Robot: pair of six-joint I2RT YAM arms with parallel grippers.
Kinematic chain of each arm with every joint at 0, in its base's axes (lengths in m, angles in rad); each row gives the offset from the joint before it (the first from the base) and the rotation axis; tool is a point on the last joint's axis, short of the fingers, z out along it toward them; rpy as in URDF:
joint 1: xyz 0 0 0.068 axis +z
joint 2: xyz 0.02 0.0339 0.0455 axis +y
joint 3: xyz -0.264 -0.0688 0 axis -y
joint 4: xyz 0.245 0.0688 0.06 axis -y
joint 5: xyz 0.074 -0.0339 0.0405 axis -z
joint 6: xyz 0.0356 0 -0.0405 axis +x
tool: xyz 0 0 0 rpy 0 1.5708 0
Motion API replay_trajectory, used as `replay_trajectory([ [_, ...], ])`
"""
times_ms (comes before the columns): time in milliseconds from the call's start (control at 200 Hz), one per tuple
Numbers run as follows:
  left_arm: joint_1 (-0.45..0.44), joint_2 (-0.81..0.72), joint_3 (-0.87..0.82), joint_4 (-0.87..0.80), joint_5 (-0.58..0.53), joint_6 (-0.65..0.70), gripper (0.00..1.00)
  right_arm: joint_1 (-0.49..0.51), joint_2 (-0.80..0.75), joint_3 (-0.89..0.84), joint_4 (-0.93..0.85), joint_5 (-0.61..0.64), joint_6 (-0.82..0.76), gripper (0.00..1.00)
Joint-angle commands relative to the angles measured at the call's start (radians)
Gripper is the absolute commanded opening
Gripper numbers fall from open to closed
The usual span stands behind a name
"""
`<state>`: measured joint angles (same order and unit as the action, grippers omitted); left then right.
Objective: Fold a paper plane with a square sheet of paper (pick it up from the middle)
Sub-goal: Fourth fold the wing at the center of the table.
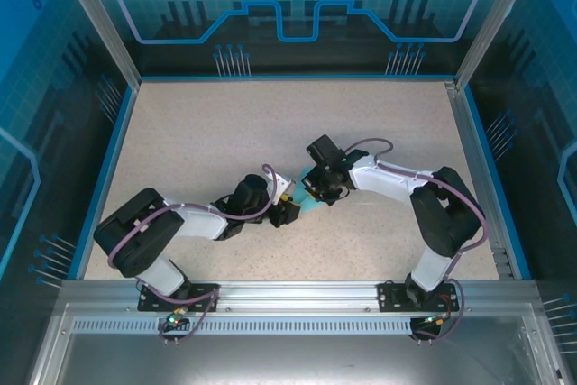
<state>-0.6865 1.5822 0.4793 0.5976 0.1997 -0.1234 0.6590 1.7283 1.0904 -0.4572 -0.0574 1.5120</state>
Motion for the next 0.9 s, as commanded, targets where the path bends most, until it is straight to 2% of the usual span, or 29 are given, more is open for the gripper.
replay_trajectory([
  [0,-0.009,0.020,-0.016,0.059,0.053,0.024,0.43,-0.011,0.027,0.030,-0.041,-0.032,0.017,0.00],
  [270,-0.009,0.035,-0.020,0.072,0.017,0.021,0.33,-0.019,0.036,0.038,-0.038,-0.065,0.016,0.00],
  [540,-0.010,0.039,-0.036,0.101,-0.021,0.022,0.32,-0.029,0.022,0.037,-0.040,-0.091,0.014,0.02],
  [895,-0.009,0.039,-0.041,0.103,-0.044,0.037,0.24,-0.035,0.004,0.035,-0.036,-0.114,0.010,0.04],
])
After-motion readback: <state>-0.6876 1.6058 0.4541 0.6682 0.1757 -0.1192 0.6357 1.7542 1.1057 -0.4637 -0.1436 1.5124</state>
